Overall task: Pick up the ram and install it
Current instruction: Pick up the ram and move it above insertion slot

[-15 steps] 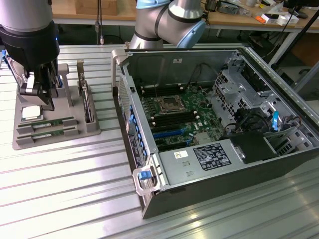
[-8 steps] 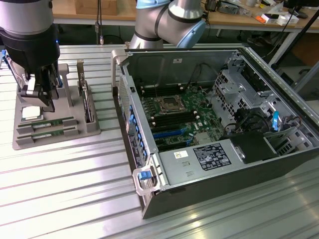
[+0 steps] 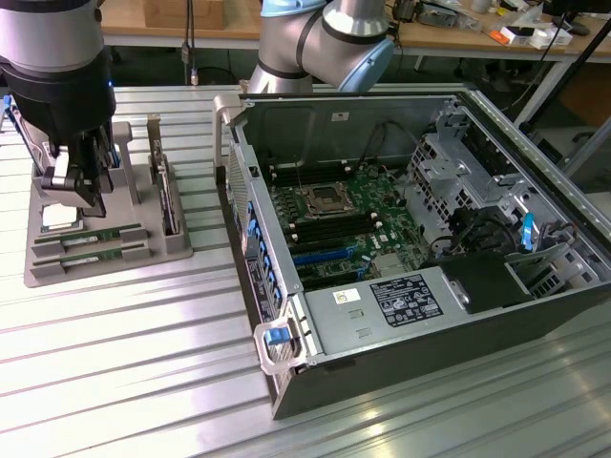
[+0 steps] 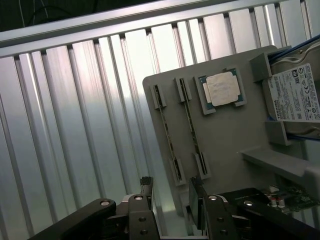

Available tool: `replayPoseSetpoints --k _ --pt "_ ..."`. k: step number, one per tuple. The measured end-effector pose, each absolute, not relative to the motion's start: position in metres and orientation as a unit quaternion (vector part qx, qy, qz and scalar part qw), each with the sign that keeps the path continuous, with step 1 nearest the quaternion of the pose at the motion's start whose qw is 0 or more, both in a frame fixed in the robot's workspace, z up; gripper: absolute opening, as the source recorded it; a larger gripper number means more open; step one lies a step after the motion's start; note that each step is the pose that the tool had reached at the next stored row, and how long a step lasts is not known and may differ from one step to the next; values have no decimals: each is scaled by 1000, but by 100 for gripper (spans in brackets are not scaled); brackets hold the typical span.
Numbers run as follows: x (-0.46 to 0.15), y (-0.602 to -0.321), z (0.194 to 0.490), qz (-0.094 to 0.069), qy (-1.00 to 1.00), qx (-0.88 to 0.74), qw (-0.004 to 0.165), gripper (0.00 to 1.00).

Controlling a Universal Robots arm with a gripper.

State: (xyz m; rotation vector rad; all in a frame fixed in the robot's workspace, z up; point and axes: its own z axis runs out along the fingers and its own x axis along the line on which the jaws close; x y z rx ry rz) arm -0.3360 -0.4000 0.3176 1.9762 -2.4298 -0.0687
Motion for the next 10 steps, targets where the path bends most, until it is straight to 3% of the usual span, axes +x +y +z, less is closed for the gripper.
replayPoseSetpoints --k 10 --pt "-336 -400 314 -22 -776 631 4 42"
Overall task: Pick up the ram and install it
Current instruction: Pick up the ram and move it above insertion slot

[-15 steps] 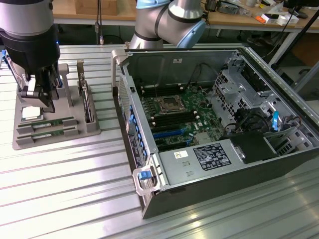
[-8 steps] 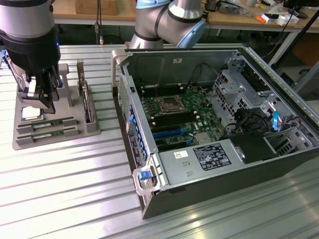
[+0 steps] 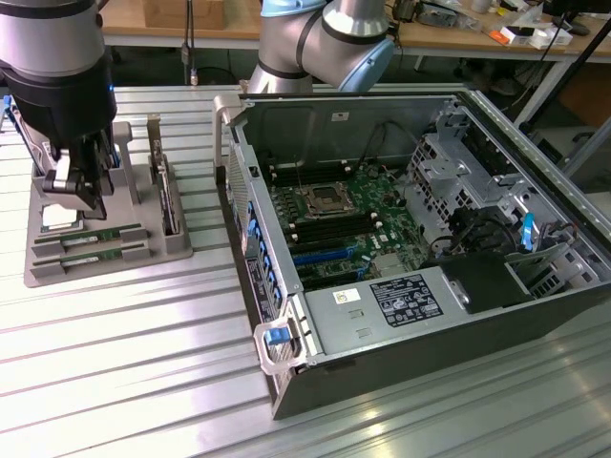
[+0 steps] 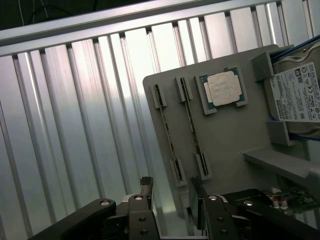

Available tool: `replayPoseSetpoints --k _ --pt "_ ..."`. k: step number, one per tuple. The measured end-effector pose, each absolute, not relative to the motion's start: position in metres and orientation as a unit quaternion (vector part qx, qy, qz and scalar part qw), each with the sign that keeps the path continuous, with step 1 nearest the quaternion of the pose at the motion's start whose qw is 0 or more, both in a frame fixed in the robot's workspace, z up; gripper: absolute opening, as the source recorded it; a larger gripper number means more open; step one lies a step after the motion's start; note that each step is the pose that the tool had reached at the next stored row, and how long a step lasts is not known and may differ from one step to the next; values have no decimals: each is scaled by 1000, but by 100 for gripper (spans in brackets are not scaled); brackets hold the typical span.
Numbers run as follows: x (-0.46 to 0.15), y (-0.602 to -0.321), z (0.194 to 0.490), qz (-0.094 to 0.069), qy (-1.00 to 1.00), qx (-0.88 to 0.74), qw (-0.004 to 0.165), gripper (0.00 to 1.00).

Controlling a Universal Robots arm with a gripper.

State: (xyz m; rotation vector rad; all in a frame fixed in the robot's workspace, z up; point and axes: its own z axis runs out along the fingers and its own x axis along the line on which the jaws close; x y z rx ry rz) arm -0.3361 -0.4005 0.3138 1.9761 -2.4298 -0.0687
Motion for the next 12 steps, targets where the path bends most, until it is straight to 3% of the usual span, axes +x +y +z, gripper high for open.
replayPoseSetpoints --k 12 --pt "-337 -401 309 -22 -776 631 4 42"
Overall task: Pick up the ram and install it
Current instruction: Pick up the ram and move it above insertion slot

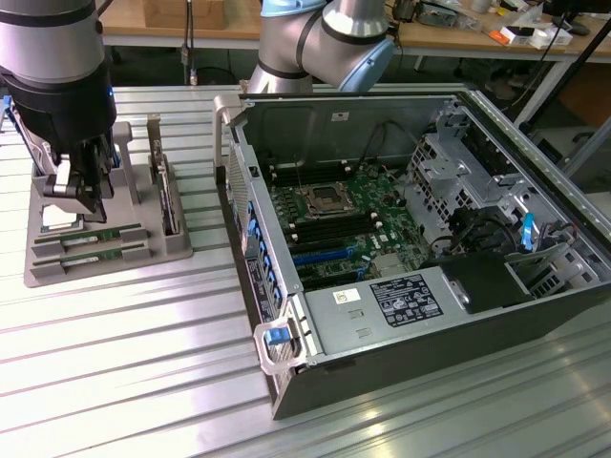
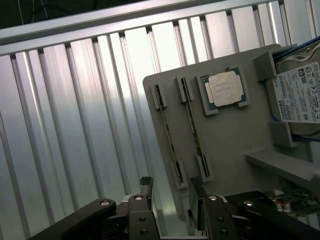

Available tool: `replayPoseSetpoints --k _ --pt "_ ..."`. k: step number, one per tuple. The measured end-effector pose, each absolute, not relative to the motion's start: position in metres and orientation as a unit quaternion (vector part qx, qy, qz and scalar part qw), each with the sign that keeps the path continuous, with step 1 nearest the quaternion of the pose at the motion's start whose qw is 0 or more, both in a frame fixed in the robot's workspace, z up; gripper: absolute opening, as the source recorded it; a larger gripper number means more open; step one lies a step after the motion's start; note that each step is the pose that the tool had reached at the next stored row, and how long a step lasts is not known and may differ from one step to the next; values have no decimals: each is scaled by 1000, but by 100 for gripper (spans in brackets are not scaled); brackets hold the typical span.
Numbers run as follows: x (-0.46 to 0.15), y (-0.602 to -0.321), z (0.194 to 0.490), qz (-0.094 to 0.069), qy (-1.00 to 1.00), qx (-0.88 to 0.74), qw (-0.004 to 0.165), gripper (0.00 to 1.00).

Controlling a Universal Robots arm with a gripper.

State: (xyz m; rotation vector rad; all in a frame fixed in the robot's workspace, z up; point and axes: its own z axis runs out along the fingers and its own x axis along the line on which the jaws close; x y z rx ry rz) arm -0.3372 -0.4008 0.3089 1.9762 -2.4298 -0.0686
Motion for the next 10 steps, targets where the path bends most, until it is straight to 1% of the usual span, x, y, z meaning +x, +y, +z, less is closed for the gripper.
replayPoseSetpoints --k 6,10 --pt "-337 -401 305 -22 -770 638 5 42" --pt "-337 -401 304 -22 -732 681 6 42"
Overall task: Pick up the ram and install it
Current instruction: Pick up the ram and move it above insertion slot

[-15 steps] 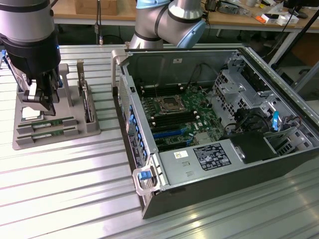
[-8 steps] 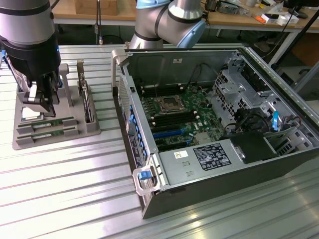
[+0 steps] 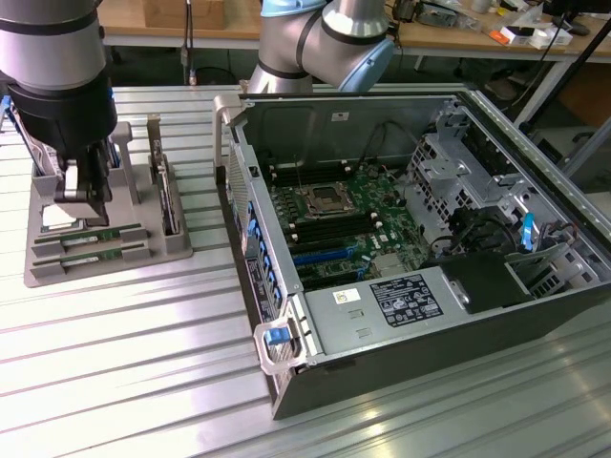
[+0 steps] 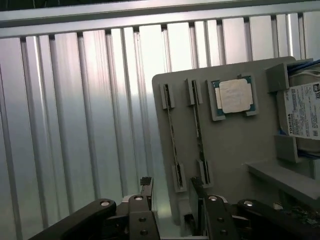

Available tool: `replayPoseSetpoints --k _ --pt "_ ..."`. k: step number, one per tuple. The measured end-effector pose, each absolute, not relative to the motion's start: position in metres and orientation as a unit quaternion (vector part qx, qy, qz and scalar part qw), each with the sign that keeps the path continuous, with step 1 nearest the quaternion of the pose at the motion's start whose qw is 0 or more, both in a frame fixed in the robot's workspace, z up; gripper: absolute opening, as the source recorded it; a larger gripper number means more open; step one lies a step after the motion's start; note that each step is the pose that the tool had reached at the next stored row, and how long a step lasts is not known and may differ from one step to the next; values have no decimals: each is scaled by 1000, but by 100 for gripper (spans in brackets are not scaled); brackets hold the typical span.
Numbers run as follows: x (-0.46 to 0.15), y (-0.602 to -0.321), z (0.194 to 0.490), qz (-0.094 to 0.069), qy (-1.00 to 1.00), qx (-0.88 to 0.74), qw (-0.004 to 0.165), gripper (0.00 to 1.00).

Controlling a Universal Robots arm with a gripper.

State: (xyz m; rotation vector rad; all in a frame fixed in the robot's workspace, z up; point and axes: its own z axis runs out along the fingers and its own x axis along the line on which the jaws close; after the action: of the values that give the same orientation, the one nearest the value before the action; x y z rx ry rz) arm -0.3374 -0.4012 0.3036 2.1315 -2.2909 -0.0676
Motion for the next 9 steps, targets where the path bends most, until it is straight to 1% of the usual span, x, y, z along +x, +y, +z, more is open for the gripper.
replayPoseSetpoints --k 9 --pt "-337 -401 301 -20 -626 780 9 42"
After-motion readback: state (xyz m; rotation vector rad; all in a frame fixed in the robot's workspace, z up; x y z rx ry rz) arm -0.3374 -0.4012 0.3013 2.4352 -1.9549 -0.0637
